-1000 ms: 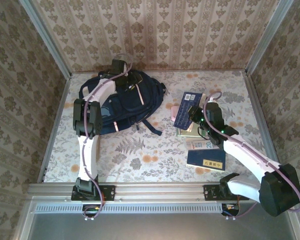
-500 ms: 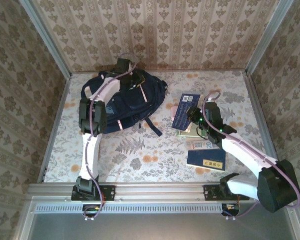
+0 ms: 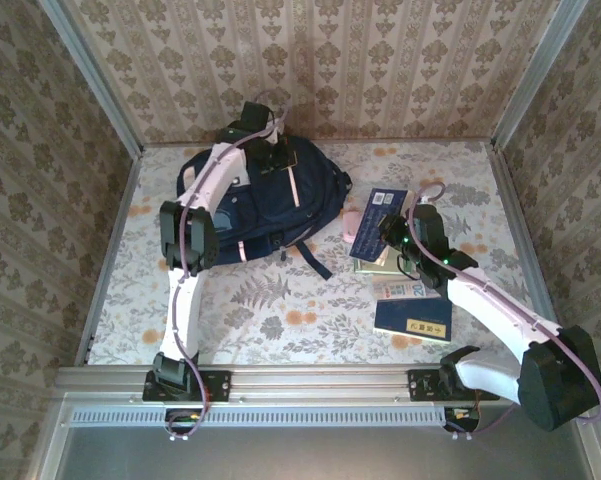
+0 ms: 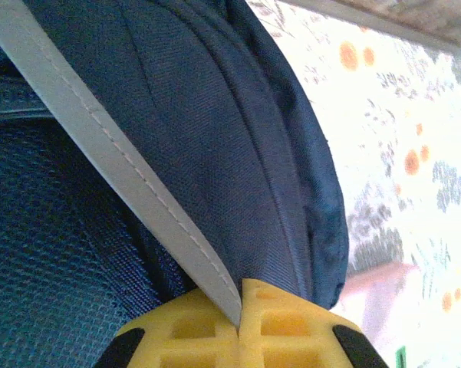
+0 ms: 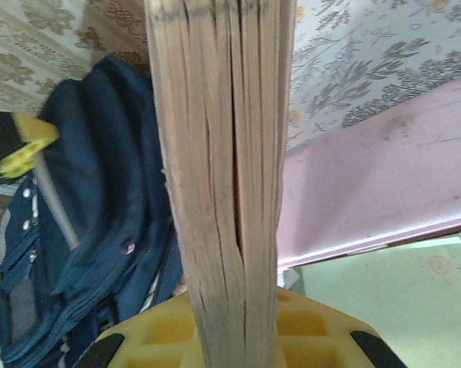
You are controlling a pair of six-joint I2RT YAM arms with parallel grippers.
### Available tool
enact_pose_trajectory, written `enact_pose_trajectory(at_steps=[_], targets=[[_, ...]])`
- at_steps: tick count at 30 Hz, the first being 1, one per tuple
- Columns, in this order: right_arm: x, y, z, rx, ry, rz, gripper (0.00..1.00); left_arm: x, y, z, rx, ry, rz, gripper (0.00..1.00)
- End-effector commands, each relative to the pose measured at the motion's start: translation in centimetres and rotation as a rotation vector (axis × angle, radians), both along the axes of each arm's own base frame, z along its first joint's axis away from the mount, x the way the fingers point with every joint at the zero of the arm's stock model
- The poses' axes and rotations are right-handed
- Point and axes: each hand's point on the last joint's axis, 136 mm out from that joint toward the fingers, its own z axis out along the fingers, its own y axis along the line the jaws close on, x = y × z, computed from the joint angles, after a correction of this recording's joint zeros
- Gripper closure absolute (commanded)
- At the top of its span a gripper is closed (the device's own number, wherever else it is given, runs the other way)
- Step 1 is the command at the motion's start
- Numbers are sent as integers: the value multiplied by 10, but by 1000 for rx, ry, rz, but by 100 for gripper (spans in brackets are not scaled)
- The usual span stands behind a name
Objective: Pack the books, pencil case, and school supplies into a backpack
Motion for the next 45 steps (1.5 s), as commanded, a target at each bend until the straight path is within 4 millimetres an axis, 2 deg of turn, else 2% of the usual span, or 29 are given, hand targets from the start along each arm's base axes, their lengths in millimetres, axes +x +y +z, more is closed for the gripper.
enact_pose_trajectory(at_steps=[1,7,12,15,19,26,34,38,41,45], targets=[[3,-14,29,-33,-46,-61,100,-51,-9,117,-32,-221,-183,100],[2,2,57,-4,-149,37,100,-105,-4,174,-141,-291,-281,100],[-1,11,71,16,-195,89,100,-141,8,200,-197,-309,-373,100],[-3,25,83,63,-235,164,100,-154,17,211,-258,-314,-416,100],[-5,46,94,157,-281,258,100,-165,24,236,-501,-310,-495,100],[0,63,91,223,-235,317,100,-172,27,236,-566,-303,-547,100],[19,96,78,487,-120,365,100,-175,18,238,-594,-292,-588,100],[25,108,82,563,-123,394,100,-177,17,237,-594,-289,-592,100],[29,119,84,564,-120,413,100,-178,16,237,-596,-285,-595,100],[38,148,63,513,-49,467,100,-178,16,238,-597,-281,-590,100]])
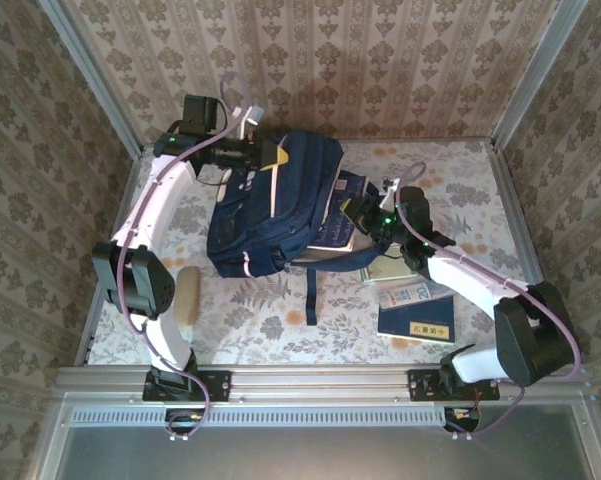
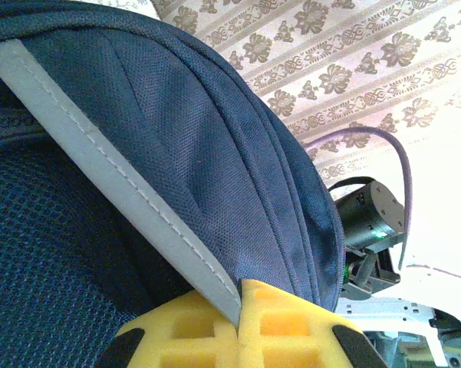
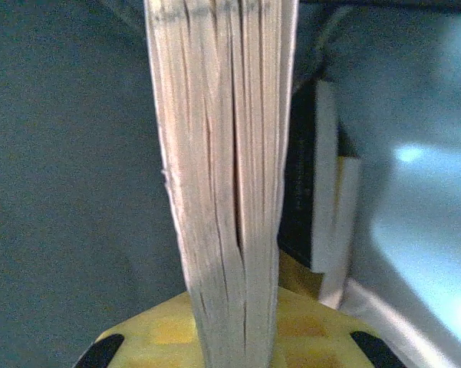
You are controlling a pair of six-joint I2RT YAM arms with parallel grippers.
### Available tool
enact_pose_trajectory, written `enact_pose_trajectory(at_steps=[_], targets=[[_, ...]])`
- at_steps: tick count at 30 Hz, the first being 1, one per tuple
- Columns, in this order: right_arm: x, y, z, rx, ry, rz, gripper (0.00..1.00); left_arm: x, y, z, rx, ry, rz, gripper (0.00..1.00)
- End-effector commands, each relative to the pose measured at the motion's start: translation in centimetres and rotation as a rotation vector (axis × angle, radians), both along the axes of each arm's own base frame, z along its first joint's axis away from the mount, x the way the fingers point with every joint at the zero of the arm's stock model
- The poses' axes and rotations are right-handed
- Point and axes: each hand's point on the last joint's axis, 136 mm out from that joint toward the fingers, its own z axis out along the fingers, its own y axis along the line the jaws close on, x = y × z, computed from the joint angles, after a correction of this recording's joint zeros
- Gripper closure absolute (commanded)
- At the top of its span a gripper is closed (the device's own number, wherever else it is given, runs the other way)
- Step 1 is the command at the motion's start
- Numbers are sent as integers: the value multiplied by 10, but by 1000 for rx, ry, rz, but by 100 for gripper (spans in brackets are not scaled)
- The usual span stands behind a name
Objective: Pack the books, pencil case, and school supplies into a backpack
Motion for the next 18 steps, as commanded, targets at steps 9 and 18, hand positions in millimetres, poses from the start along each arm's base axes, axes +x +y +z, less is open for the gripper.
enact_pose_trajectory(at_steps=[9,18], targets=[[35,67,-24,-160,0,-31,100,-34,-10,71,-145,-208,-131,100],[63,117,-70,-263,87,10,57,-23,-1,60,-132,-176,-84,100]])
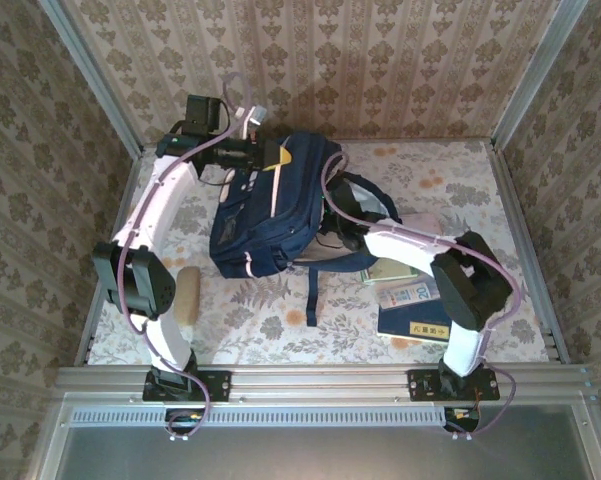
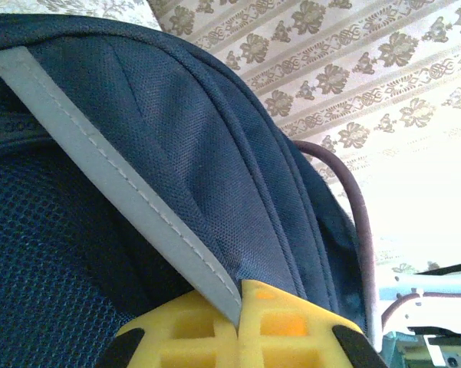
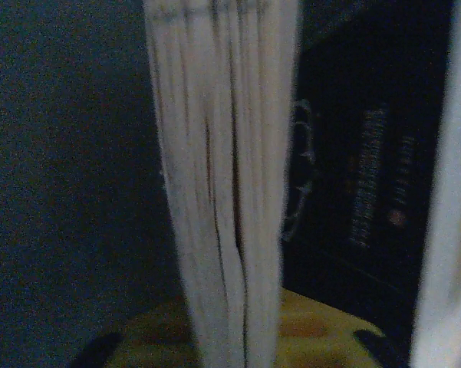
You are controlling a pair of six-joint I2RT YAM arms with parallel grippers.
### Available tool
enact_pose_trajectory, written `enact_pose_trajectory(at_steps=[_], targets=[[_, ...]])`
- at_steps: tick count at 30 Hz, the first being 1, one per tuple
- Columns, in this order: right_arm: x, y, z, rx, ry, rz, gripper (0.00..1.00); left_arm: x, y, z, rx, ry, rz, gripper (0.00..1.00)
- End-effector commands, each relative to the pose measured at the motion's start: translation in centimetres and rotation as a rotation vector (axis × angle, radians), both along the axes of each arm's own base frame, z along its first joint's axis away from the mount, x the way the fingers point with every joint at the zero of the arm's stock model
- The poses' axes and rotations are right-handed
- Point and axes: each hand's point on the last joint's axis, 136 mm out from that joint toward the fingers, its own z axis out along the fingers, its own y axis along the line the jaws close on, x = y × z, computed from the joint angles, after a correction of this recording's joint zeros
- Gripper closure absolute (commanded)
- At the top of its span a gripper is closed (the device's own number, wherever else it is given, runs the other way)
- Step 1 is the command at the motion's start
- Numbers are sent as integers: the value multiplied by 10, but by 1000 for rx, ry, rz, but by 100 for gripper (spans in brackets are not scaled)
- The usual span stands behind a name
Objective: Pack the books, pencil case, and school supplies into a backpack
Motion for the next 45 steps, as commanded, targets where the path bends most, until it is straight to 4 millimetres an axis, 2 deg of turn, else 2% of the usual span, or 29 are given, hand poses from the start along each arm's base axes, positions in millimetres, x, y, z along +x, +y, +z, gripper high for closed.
enact_pose_trajectory(at_steps=[1,3,6,12,15,21,24,26,28,30,32,34,35,37,39,42,45], targets=[[10,6,-20,-57,48,15,51,-22,4,61,-124,-179,-76,100],[7,12,-12,-42,13,74,44,-17,8,61,-122,-174,-57,100],[0,12,1,-59,-42,133,37,-10,13,57,-112,-165,-27,100],[-19,-11,26,-109,-121,176,23,6,29,43,-70,-139,58,100],[-29,-33,38,-165,-159,138,23,17,40,34,-34,-127,128,100],[-47,-106,37,-321,-125,-55,26,48,68,4,122,-109,309,100],[-60,-145,27,-391,-48,-122,25,70,85,-8,202,-111,440,100],[-70,-173,19,-457,-13,-189,24,81,86,-14,213,-108,481,100],[-84,-207,9,-529,37,-291,22,90,77,-25,234,-92,478,100],[-97,-229,-3,-584,82,-338,21,97,66,-37,275,-84,460,100],[-113,-250,-17,-657,133,-389,14,103,56,-54,316,-68,448,94],[-131,-273,-32,-740,206,-440,12,108,50,-71,331,-43,437,90],[-139,-283,-37,-770,235,-463,9,109,49,-77,339,-28,436,82],[-155,-302,-50,-817,294,-519,3,106,51,-86,370,-7,449,62],[-167,-318,-65,-812,360,-561,2,97,50,-85,384,-29,457,53],[-186,-336,-90,-740,451,-624,2,75,40,-76,400,-85,452,50],[-197,-351,-103,-694,487,-694,2,43,21,-77,392,-93,401,49]])
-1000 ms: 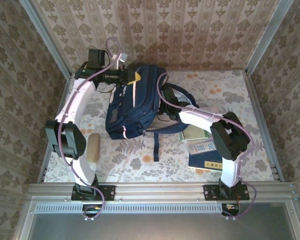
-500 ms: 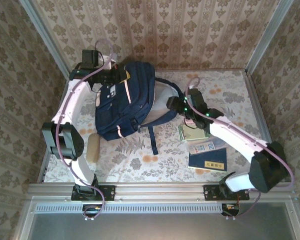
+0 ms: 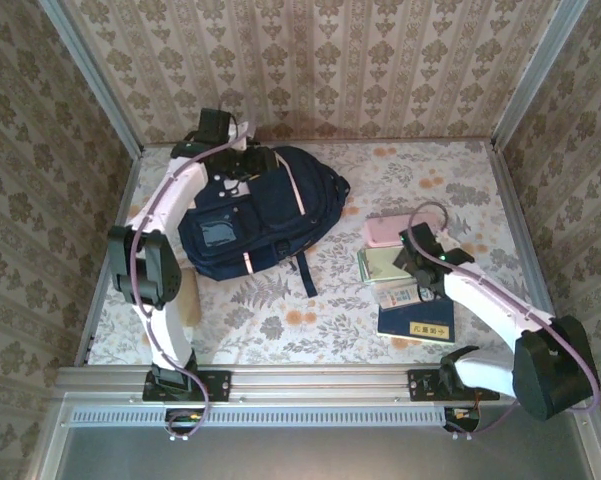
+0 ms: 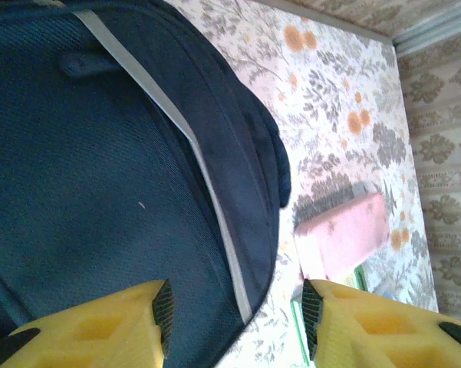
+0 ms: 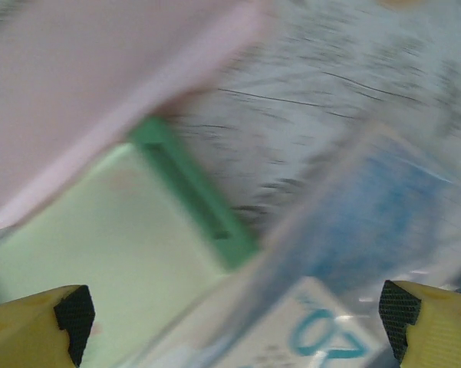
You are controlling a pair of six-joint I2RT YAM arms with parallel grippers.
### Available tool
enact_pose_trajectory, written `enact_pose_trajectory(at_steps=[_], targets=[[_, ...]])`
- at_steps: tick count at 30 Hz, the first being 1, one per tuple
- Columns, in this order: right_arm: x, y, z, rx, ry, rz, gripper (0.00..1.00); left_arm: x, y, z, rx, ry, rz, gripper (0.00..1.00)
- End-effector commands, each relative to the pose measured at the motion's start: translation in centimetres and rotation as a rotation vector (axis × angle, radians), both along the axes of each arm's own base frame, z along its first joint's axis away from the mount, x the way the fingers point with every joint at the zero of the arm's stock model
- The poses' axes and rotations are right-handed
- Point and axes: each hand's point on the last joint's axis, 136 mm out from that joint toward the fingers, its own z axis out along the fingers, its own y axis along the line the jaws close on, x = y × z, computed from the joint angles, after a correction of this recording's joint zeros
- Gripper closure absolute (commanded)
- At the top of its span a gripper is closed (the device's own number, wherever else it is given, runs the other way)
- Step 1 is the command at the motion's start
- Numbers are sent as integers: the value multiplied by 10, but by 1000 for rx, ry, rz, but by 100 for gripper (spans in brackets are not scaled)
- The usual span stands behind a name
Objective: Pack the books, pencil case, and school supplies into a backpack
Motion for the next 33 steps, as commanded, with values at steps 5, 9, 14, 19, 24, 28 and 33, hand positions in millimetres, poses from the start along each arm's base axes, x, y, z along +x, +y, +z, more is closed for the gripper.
enact_pose_trajectory(at_steps=[5,9,14,19,24,28,33], targets=[[-24,-48,-5,-42,-19,-215,2,-94,-77,12,-47,-53,-223,49],[-8,-51,-13,55,-103,-213,2,-152,-113,-13,-105,17,-337,49],[10,-21,-22,230,-144,-63,6,-203,-122,-54,-104,109,-406,55],[15,18,-21,352,-163,88,11,-218,-114,-96,-77,168,-382,60],[11,48,-15,416,-149,193,11,-224,-113,-125,-41,223,-392,61],[10,88,-16,521,-126,306,12,-224,-108,-138,5,229,-396,57],[14,111,-8,594,-173,356,14,-228,-111,-149,4,262,-419,55]])
